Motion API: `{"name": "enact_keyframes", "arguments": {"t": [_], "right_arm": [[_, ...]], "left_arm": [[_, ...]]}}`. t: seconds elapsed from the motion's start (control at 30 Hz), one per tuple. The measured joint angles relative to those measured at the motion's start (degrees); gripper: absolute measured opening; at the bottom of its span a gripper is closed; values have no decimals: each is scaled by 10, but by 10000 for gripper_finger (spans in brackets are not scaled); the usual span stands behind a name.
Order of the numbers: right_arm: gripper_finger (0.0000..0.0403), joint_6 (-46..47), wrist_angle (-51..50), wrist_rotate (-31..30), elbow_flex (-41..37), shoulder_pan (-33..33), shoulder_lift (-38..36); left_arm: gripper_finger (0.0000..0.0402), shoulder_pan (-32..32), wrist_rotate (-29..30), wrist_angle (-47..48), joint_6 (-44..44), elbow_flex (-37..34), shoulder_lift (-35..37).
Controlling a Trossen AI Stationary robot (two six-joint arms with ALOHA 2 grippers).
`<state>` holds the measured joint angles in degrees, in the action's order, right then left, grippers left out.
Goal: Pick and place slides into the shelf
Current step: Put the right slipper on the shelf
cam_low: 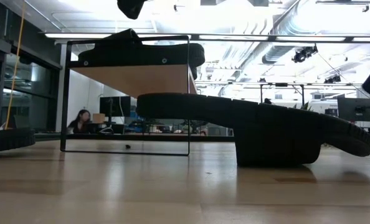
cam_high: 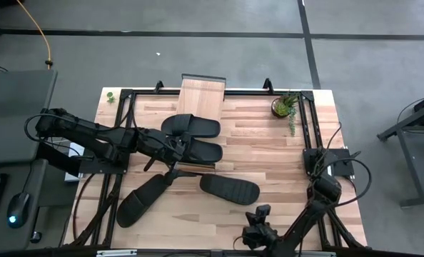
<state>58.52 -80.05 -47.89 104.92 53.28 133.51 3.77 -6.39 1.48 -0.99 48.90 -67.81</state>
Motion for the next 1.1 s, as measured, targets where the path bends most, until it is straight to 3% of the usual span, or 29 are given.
{"name": "enact_keyframes", "arguments": {"t": [0.23,0.47,0.8,0.93,1.1], "right_arm": [[0,-9,0,5,0,-6,0],[0,-48,12,62,0,-20,0],[4,-49,13,83,0,-43,0],[38,-68,12,87,0,-48,0],[118,-95,14,70,0,-46,0]], "left_arm": [[280,0,0,0,0,0,0],[280,0,0,0,0,0,0],[280,0,0,0,0,0,0],[280,0,0,0,0,0,0],[280,0,0,0,0,0,0]]}}
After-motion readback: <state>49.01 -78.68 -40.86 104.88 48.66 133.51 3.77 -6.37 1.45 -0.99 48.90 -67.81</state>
